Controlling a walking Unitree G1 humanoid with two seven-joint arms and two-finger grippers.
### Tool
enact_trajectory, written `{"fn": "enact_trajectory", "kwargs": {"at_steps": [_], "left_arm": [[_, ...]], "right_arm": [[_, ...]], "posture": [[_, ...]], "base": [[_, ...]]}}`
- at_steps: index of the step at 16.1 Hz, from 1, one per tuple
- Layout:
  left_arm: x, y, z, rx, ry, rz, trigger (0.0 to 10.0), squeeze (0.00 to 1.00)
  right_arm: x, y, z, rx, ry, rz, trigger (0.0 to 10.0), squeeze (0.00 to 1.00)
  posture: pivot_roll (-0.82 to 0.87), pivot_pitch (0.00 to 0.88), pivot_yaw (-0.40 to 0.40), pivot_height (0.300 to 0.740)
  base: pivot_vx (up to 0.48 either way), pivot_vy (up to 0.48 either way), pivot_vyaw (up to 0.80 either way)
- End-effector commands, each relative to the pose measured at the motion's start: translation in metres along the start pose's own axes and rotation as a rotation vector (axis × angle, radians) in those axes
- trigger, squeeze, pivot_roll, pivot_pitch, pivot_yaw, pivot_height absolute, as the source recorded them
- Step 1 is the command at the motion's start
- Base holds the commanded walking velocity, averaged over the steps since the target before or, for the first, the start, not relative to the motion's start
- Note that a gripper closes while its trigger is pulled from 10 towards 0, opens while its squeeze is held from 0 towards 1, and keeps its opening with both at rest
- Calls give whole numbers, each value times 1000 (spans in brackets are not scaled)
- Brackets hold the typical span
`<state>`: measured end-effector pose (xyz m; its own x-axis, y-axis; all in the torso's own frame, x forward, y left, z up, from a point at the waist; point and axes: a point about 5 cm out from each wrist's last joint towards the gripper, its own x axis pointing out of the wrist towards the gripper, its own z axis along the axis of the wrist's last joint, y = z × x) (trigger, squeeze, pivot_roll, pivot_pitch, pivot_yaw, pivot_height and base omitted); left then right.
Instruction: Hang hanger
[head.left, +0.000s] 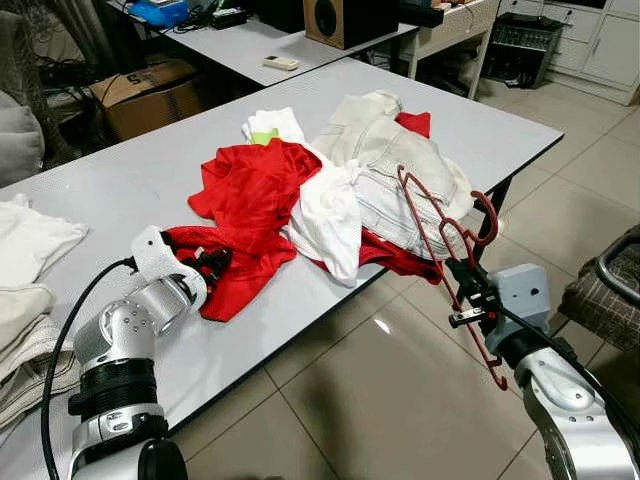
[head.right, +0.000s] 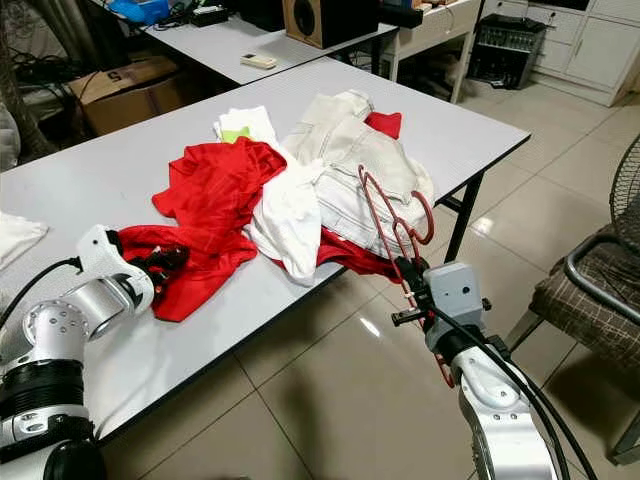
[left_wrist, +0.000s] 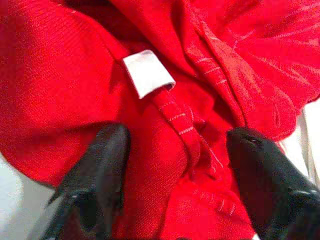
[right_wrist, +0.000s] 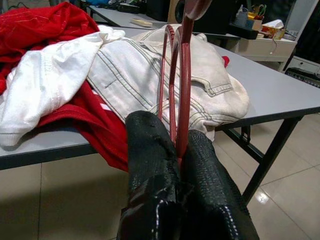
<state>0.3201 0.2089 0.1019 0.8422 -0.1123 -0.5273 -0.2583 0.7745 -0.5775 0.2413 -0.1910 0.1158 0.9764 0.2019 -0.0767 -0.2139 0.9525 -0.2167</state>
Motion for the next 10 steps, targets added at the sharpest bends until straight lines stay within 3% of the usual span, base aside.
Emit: {"fn": "enact_trajectory", "kwargs": {"at_steps": [1,7,10], "left_arm": [[0,4,0,15,16,6,0,0],[-3,10,9,132,-42,-5,0,0],[-2,9,12,145,-62,-19,0,0]], "right_arm": [[0,-1,4,-8,-11,-8,10000,0],[0,0,3,-5,-8,-3,10000,0],[0,-1,5,8,-22,-1,10000,0]], "posture": [[-195,0,137,719],[-188,0,133,719],[-188,0,132,719]], "base": [[0,0,0],[0,0,0],[0,0,0]]}}
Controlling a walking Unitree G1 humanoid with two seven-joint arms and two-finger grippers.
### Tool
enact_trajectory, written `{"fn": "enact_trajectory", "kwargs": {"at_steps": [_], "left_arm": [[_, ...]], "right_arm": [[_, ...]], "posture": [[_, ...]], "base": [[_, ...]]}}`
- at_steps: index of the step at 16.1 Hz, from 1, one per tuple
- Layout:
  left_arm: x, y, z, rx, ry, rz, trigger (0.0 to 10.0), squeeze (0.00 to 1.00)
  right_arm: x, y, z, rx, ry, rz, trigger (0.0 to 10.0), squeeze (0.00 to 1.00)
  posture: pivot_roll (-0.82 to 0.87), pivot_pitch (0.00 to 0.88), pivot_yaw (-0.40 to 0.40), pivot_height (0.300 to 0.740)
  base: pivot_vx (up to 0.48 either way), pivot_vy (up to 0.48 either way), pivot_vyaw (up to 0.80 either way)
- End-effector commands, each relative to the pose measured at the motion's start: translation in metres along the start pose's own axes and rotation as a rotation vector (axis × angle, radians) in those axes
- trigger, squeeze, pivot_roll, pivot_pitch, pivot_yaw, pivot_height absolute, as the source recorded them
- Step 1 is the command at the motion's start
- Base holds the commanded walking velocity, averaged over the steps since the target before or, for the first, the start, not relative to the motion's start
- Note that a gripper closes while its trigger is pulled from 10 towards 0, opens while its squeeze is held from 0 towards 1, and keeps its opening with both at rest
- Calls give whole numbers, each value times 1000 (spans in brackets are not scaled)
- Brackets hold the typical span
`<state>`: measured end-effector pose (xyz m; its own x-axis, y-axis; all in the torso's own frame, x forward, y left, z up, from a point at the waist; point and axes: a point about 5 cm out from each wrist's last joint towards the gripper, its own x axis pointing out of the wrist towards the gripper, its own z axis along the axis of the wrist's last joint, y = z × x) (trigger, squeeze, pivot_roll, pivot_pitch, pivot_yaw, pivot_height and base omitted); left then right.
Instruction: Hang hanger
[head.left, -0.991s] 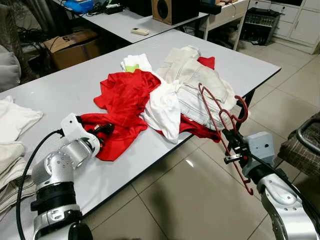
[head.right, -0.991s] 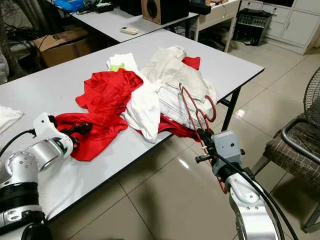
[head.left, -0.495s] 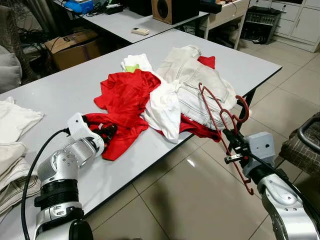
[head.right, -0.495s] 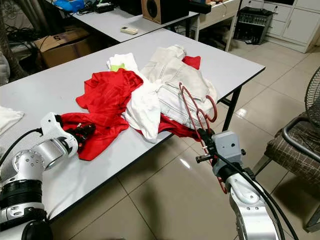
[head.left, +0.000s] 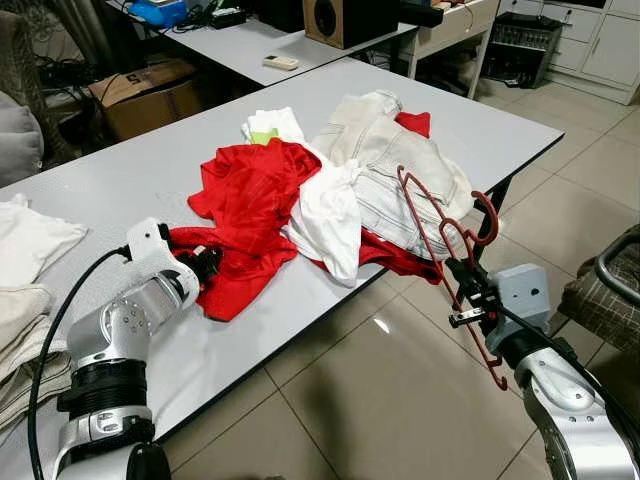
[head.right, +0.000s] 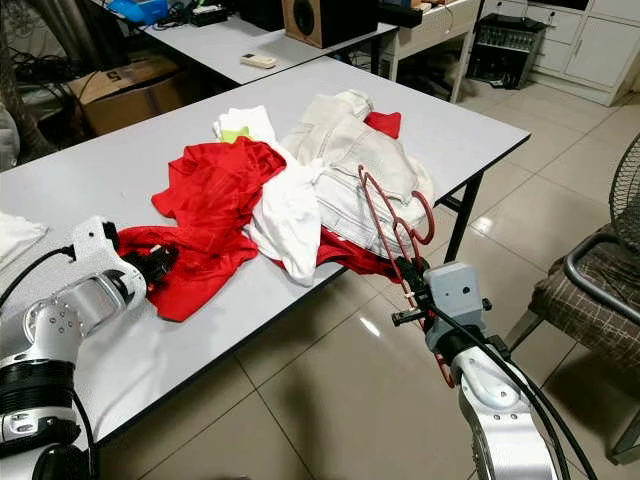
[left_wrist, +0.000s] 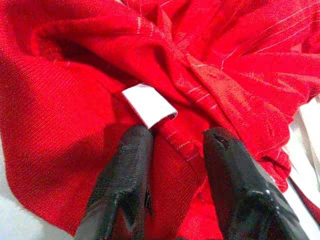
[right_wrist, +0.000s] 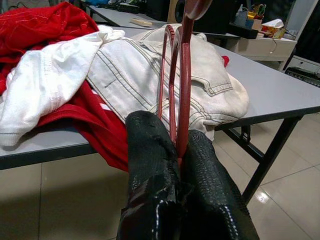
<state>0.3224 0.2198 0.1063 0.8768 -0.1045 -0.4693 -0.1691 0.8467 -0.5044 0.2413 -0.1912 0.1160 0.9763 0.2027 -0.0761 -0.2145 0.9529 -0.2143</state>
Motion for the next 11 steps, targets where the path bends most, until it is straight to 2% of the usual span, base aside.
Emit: {"fn": "enact_trajectory", "kwargs": {"at_steps": [1,3,6,7,8,10,11], "left_arm": [[0,3,1,-19,-5,4,0,0],[1,2,-1,-95,-17,-4,0,0],[2,-1,-2,-101,-28,-16,0,0],[3,-2,-1,-94,-35,-20,0,0],[2,-1,2,-76,-52,-17,0,0],[-1,0,40,81,-202,-4,0,0],[-2,-1,48,118,-229,-2,0,0]], "right_arm": [[0,-2,7,13,-36,-2,10000,0],[1,-2,15,28,-83,11,10000,0],[3,-3,19,51,-104,23,10000,0],[4,-5,20,21,-109,9,10000,0],[4,-2,22,69,-119,52,10000,0],[6,1,33,163,-168,91,10000,0],[7,1,36,180,-180,88,10000,0]], "posture": [[-188,0,132,719],[-189,0,133,719],[-186,0,132,719],[-186,0,131,719],[-187,0,132,719],[-182,0,128,719],[-182,0,128,719]], "base": [[0,0,0],[0,0,0],[0,0,0],[0,0,0],[0,0,0],[0,0,0],[0,0,0]]}}
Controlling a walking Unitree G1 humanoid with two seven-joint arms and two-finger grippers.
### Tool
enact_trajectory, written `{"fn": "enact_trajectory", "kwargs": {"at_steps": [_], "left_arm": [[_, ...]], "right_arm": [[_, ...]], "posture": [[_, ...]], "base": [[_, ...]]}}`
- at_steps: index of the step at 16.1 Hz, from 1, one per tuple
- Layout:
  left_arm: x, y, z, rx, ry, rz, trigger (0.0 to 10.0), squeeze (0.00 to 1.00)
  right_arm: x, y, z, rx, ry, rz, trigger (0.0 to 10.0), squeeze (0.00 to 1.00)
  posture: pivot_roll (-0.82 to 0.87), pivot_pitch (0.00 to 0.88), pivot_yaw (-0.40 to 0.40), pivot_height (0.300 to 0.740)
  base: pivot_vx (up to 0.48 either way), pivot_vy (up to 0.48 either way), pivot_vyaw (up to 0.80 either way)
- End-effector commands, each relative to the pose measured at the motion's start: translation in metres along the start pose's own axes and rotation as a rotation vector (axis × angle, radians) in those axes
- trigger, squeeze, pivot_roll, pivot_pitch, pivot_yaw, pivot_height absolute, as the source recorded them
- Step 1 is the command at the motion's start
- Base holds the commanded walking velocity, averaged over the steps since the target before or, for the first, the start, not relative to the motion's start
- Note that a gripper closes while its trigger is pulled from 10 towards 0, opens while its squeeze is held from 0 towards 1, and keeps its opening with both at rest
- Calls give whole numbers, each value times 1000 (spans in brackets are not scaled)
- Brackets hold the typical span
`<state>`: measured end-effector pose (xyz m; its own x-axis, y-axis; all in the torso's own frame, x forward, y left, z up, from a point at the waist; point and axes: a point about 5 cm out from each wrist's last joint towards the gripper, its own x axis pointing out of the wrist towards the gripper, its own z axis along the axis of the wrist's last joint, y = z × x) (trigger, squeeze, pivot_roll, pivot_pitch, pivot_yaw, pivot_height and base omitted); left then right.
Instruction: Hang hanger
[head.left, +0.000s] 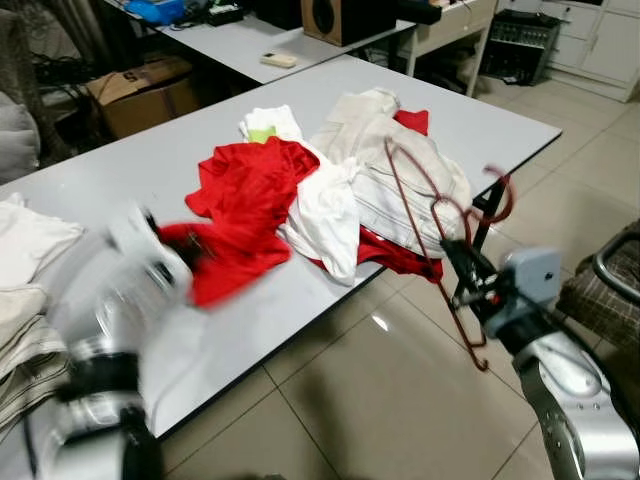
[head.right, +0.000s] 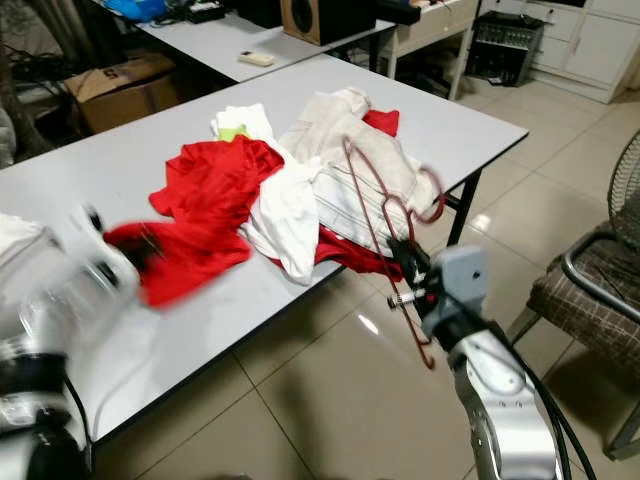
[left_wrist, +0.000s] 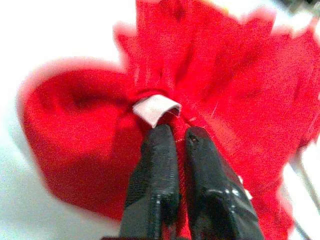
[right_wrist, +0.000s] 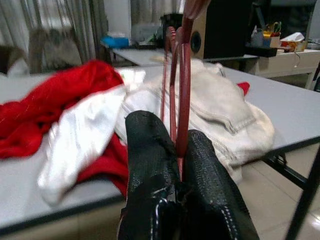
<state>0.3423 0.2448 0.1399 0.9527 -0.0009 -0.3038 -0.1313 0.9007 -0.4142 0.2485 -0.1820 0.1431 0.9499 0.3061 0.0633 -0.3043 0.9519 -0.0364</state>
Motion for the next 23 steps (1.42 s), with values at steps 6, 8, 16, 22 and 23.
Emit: {"fn": "enact_trajectory", "kwargs": {"at_steps": [6,8,16,22,23], "left_arm": [[-10,-50,127,804,-381,-215,0,0],[-26,-84,144,1205,-424,-386,0,0],[-20,-92,86,1496,-273,-595,0,0],[-30,-106,105,1446,-455,-550,0,0],[-39,-113,100,1469,-474,-655,0,0]], "right_arm": [[16,21,42,139,-125,281,10000,0],[8,26,55,203,-119,411,10000,0],[-2,36,40,341,79,509,10000,0],[0,29,28,415,204,482,10000,0],[7,25,26,430,204,444,10000,0]], "posture": [[-173,0,128,719],[-172,0,134,719],[-175,0,127,719],[-167,0,116,719],[-165,0,121,719]], "base": [[0,0,0],[0,0,0],[0,0,0],[0,0,0],[0,0,0]]}}
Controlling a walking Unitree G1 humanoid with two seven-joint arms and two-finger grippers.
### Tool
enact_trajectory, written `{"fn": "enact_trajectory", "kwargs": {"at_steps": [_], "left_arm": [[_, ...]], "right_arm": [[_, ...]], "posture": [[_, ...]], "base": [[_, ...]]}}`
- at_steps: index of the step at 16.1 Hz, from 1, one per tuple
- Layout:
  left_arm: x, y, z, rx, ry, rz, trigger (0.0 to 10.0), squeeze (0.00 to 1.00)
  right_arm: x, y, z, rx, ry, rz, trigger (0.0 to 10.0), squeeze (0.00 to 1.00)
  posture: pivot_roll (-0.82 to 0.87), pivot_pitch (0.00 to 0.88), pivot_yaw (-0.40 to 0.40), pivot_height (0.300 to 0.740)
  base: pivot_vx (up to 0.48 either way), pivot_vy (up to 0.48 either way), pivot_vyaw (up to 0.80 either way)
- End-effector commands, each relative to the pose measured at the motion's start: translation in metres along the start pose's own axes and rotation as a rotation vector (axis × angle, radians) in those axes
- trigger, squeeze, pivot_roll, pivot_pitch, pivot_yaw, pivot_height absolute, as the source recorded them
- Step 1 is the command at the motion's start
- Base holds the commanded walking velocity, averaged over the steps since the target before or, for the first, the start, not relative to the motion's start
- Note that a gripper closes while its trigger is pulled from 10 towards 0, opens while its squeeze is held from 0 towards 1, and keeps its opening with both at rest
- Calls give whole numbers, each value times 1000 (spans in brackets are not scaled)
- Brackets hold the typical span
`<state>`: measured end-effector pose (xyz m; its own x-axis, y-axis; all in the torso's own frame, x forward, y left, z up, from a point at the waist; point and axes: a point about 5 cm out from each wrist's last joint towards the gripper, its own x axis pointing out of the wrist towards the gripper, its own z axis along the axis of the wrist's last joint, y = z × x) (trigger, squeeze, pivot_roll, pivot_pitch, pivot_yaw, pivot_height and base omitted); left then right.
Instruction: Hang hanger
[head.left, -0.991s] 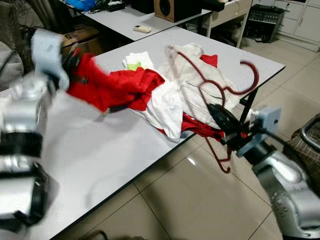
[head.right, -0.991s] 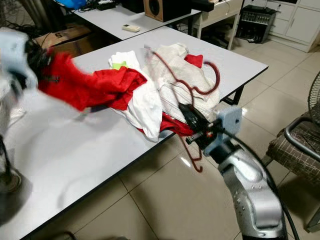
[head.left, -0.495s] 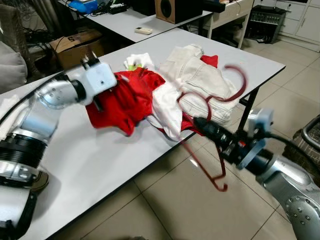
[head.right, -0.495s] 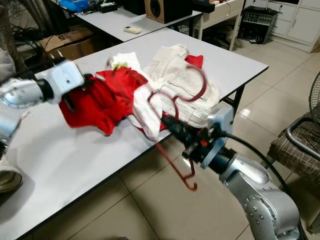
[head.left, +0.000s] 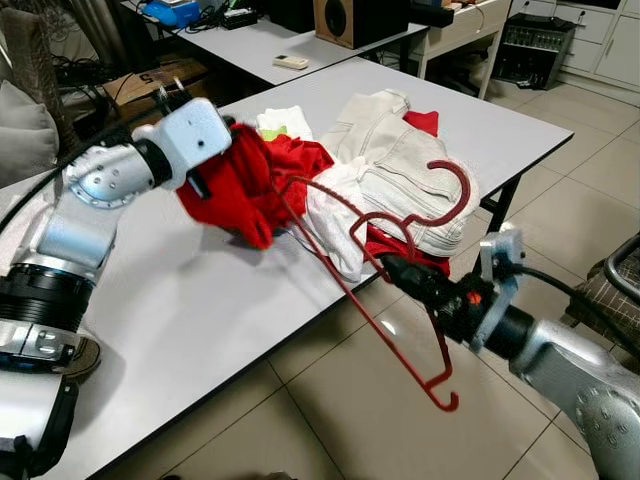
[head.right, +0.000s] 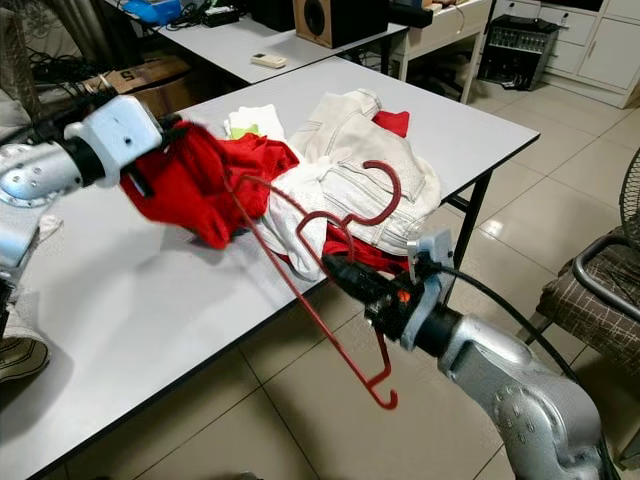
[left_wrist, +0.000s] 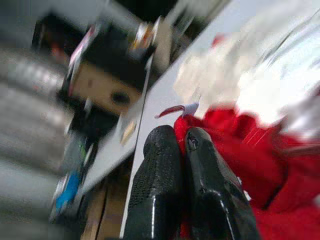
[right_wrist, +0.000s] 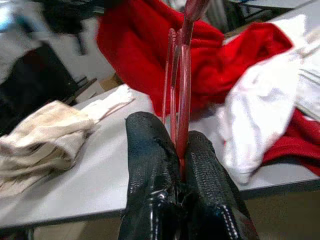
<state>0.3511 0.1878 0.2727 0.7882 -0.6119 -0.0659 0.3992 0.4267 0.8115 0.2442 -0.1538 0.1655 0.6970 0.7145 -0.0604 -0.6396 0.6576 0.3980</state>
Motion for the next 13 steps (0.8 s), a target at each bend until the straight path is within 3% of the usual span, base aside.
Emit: {"fn": "enact_trajectory", "kwargs": {"at_steps": [1,6,8,9,10,11,12,13], "left_arm": [[-4,2,13,25,-70,-25,0,0],[-12,-20,15,7,-66,-118,0,0],[-16,-21,10,10,-28,-111,0,0],[-18,-2,-2,59,67,2,0,0],[-24,20,-7,90,120,116,0,0],[-37,50,-9,166,172,256,0,0],[-41,59,-8,191,185,294,0,0],[-52,77,-2,252,190,346,0,0]], "right_arm": [[2,-4,5,3,-16,-22,10000,0],[23,-20,6,54,-27,-9,10000,0],[28,-26,8,99,-26,-23,10000,0],[35,-48,13,65,11,-157,10000,0],[40,-59,34,-3,-67,-222,10000,0],[44,-56,69,2,-239,-171,10000,0],[44,-53,79,14,-288,-140,10000,0],[46,-49,84,17,-282,-106,10000,0]], "posture": [[-164,0,123,719],[-138,0,109,719],[-138,0,107,719],[-142,0,106,719],[-142,0,106,719],[-134,0,97,719],[-134,0,97,719],[-128,0,88,719]], "base": [[0,0,0],[0,0,0],[0,0,0],[0,0,0],[0,0,0],[0,0,0],[0,0,0],[0,0,0]]}}
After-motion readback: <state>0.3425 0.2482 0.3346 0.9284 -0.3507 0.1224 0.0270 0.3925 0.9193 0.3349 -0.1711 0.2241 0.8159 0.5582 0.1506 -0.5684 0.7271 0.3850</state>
